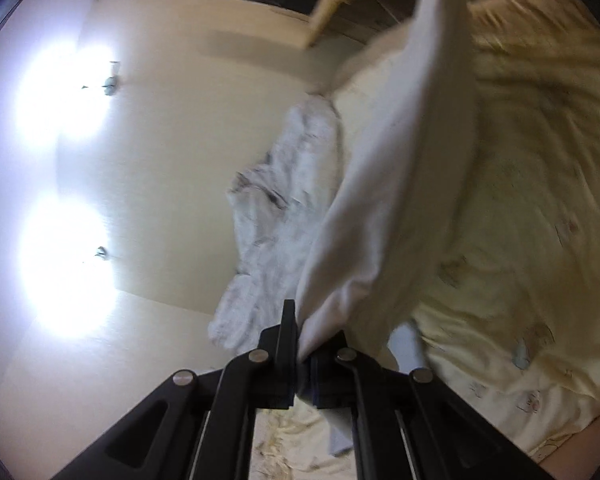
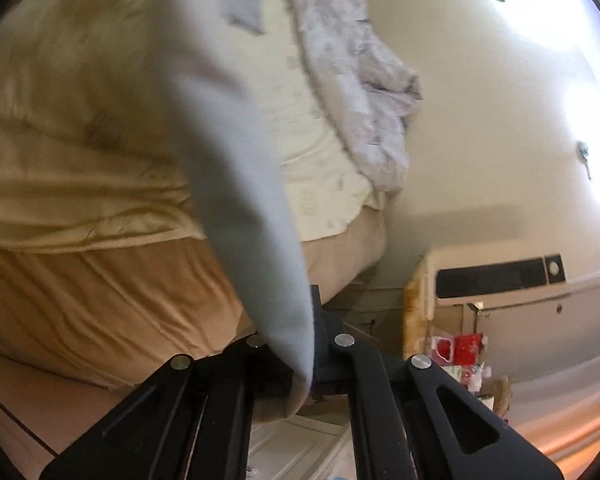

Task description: Fold clothes

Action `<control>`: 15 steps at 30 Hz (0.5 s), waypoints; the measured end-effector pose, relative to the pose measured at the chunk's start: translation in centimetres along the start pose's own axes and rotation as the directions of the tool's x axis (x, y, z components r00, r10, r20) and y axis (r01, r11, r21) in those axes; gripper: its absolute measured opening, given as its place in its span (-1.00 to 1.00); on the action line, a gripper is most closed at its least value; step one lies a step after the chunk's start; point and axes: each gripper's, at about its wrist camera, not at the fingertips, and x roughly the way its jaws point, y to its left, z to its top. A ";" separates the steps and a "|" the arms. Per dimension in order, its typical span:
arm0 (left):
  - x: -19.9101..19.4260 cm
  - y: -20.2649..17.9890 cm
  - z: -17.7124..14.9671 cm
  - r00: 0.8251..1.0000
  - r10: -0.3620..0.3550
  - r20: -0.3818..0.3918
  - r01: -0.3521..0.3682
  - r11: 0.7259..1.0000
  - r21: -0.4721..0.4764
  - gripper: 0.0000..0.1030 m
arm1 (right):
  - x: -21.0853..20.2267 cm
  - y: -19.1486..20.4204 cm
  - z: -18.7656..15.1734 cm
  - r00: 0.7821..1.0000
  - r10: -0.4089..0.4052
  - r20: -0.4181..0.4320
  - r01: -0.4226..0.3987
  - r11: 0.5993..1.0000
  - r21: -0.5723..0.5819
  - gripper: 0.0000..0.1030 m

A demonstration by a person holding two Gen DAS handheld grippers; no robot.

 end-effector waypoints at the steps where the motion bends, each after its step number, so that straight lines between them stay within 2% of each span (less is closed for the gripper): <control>1: -0.9 1.4 0.4 1.000 0.022 0.011 -0.022 1.000 -0.018 -0.91 | -1.0 -0.9 -0.1 1.000 -0.008 0.005 0.008 1.000 0.005 -0.93; 5: -4.6 6.0 1.0 0.994 0.104 0.045 -0.100 0.992 -0.074 -0.91 | -5.1 -4.6 -0.6 0.999 -0.041 0.025 0.041 0.999 0.027 -0.93; 10: -9.6 9.4 1.0 0.980 0.171 0.105 -0.162 0.983 -0.088 -0.91 | -12.0 -7.4 -1.8 0.999 0.000 0.039 -0.001 0.999 0.043 -0.93; 13: -9.4 9.4 0.9 0.985 0.134 0.108 -0.124 0.987 -0.100 -0.91 | -13.1 -7.6 -2.2 0.998 0.053 0.033 -0.055 0.996 0.067 -0.93; 15: -7.6 8.0 0.9 0.990 0.095 0.103 -0.087 0.993 -0.075 -0.91 | -11.0 -7.2 -2.0 0.994 0.106 0.020 -0.108 0.991 0.074 -0.93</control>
